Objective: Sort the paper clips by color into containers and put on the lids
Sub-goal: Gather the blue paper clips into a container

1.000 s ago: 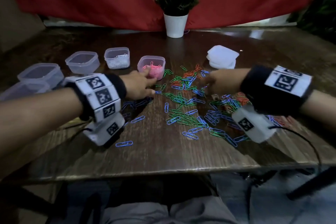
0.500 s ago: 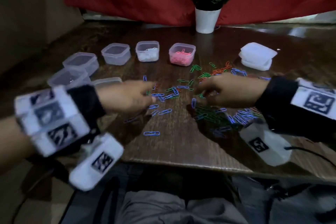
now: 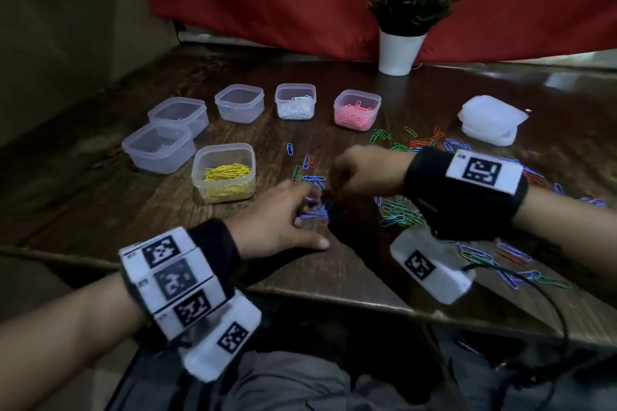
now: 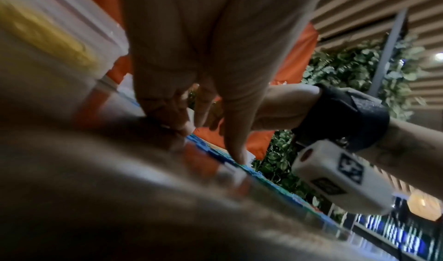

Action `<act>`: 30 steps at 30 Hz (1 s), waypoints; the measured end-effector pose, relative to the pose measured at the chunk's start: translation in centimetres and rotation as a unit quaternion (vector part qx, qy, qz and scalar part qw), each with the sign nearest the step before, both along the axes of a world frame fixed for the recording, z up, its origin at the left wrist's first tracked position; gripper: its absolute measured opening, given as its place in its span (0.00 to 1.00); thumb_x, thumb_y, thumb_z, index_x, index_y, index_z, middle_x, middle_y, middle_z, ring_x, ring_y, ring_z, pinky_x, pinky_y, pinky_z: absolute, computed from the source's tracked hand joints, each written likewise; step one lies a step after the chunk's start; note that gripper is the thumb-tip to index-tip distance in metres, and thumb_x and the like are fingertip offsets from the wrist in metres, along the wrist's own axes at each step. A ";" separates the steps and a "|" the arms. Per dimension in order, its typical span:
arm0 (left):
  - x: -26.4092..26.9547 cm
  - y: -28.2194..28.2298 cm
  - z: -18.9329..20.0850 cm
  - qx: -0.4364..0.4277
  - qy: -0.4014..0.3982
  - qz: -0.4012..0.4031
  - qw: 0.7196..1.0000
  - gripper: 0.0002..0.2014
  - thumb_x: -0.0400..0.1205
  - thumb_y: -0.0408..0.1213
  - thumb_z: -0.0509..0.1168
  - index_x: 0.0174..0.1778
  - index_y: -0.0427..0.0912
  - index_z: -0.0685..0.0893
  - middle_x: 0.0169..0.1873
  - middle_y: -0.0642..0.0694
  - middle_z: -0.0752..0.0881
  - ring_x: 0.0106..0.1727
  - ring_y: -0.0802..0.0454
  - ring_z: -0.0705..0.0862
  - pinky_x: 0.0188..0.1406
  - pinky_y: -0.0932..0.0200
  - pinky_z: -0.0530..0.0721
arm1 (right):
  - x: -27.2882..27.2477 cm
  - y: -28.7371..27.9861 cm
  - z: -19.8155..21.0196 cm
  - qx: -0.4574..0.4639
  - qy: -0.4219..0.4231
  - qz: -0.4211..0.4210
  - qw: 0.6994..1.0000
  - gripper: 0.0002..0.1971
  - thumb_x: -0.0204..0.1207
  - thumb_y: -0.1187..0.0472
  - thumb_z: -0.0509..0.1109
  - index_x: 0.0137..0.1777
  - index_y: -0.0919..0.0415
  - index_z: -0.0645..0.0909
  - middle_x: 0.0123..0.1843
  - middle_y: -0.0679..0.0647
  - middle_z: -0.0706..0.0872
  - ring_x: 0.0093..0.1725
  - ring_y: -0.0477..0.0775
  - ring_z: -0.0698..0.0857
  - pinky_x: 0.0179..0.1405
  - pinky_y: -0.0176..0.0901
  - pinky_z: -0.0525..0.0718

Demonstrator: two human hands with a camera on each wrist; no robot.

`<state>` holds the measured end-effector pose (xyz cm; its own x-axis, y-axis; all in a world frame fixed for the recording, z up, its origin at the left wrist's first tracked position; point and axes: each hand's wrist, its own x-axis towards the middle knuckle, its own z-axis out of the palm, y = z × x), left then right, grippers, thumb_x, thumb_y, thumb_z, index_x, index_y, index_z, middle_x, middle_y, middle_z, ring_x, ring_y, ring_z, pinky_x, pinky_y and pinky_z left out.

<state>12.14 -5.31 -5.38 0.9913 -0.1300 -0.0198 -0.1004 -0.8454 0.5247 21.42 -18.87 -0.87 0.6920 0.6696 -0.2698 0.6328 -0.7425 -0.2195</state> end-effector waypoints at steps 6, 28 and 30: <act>1.0 0.8 -0.3 0.027 -0.006 0.055 0.998 0.34 0.71 0.54 0.72 0.71 0.45 0.72 0.56 0.45 0.69 0.57 0.53 0.72 0.57 0.68 0.68 | 3.8 3.5 0.8 0.020 -0.029 -0.014 0.999 0.14 0.78 0.67 0.62 0.62 0.66 0.79 0.44 0.56 0.82 0.43 0.56 0.80 0.43 0.40 0.77; 5.3 1.4 2.1 0.312 0.139 0.021 0.940 0.17 0.82 0.30 0.56 0.68 0.33 0.75 0.69 0.38 0.73 0.69 0.40 0.73 0.66 0.51 0.74 | 8.0 6.9 -1.2 -0.082 -0.070 0.114 0.988 0.21 0.78 0.67 0.60 0.70 0.57 0.76 0.69 0.56 0.78 0.65 0.59 0.78 0.60 0.43 0.75; 5.3 1.7 2.2 0.312 0.143 0.026 0.939 0.16 0.82 0.29 0.55 0.66 0.31 0.75 0.69 0.37 0.73 0.69 0.39 0.74 0.64 0.52 0.73 | 7.3 7.3 -1.2 -0.150 -0.062 0.180 0.970 0.26 0.79 0.70 0.57 0.78 0.58 0.66 0.79 0.55 0.66 0.73 0.59 0.72 0.69 0.47 0.71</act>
<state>17.45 -3.58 -3.20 0.9386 0.0443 -0.3420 0.0195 -0.9969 -0.0756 28.69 -11.59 -2.09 0.4666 0.7786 -0.4195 0.8711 -0.4868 0.0654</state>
